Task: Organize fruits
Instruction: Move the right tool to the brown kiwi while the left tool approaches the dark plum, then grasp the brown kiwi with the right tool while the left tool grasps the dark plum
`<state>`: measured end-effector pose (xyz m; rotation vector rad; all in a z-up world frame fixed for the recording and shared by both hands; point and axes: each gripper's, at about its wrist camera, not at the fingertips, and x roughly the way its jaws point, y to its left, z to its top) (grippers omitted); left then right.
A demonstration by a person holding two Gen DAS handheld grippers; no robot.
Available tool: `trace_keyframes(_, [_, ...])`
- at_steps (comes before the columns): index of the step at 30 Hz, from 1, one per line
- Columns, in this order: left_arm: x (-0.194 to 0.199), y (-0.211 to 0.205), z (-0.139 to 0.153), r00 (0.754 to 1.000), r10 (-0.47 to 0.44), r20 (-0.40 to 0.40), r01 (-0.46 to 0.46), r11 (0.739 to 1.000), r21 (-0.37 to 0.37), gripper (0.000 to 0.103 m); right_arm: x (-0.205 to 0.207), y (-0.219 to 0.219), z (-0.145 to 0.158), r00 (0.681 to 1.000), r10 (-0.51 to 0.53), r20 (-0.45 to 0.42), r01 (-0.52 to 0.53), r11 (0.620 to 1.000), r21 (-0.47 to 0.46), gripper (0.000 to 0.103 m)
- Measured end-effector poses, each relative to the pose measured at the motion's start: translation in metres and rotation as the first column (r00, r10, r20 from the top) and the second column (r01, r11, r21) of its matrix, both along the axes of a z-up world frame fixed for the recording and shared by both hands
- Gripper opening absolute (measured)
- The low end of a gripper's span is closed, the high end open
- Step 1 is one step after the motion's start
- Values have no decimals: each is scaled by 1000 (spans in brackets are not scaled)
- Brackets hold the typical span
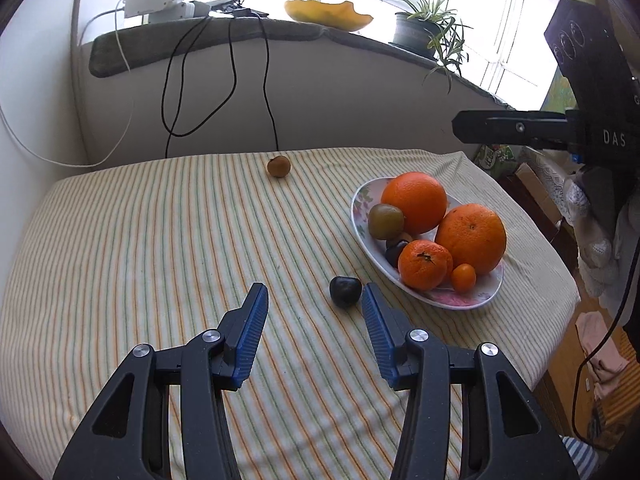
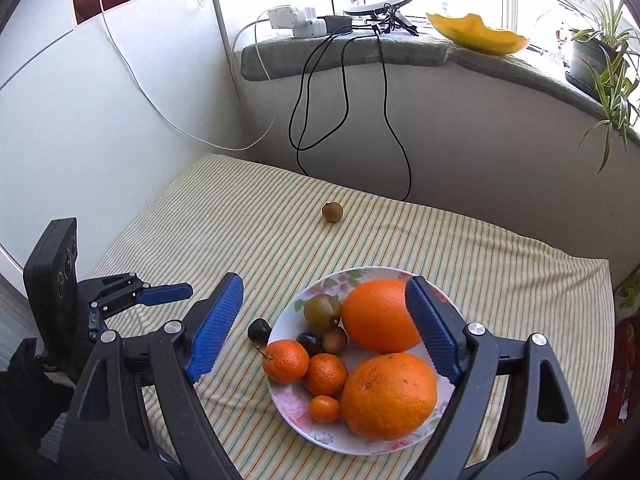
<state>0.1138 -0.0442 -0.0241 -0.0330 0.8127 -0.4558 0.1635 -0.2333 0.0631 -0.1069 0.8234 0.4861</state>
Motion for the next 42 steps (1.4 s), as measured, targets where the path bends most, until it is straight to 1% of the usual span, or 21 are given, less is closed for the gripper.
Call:
trace_keyframes(5, [2, -10, -9, 999, -35, -20, 35, 999, -8, 48, 33, 14, 0, 999, -3, -47, 3, 1000, 2, 86])
trace_keyframes(8, [4, -14, -13, 998, -53, -29, 52, 999, -8, 47, 53, 29, -4, 997, 4, -73, -5, 1000, -13, 86])
trace_keyframes(10, [6, -16, -17, 997, -63, -40, 63, 998, -11, 43, 68, 38, -9, 994, 5, -108, -6, 1000, -10, 85])
trace_keyframes(11, [8, -16, -18, 997, -68, -46, 67, 998, -15, 42, 75, 42, -12, 992, 2, -127, -2, 1000, -3, 83])
trace_keyframes(13, [11, -17, -22, 996, -75, -56, 74, 997, -21, 41, 90, 50, -18, 988, -10, -156, 10, 1000, 2, 75])
trace_keyframes(15, [14, -17, -24, 994, -81, -66, 80, 997, -24, 39, 103, 59, -27, 983, -16, -181, 14, 1000, -10, 71])
trace_keyframes(17, [17, -18, -26, 994, -87, -71, 86, 996, -25, 39, 116, 66, -37, 978, -32, -206, 26, 999, -30, 66])
trace_keyframes(18, [19, -18, -28, 993, -90, -73, 88, 996, -25, 39, 123, 68, -42, 974, -39, -223, 32, 999, -32, 61])
trace_keyframes(19, [20, -17, -28, 993, -90, -75, 89, 996, -27, 39, 129, 69, -47, 970, -43, -241, 37, 999, -29, 59])
trace_keyframes(23, [26, -17, -32, 991, -101, -89, 97, 994, -44, 39, 150, 72, -67, 953, -72, -296, 65, 997, -35, 51])
trace_keyframes(25, [28, -18, -33, 990, -108, -92, 104, 994, -45, 39, 159, 74, -72, 950, -80, -302, 71, 997, -41, 48])
trace_keyframes(32, [35, -22, -38, 988, -114, -102, 110, 993, -45, 39, 179, 84, -89, 943, -99, -317, 75, 993, -88, 46])
trace_keyframes(34, [37, -24, -40, 987, -118, -107, 114, 993, -39, 39, 183, 88, -93, 942, -101, -321, 73, 992, -100, 44])
trace_keyframes(38, [40, -26, -43, 987, -116, -110, 114, 993, -25, 39, 188, 96, -98, 939, -101, -328, 65, 991, -120, 44])
trace_keyframes(42, [42, -27, -43, 987, -116, -111, 114, 993, -28, 39, 191, 101, -105, 936, -102, -336, 58, 989, -137, 43])
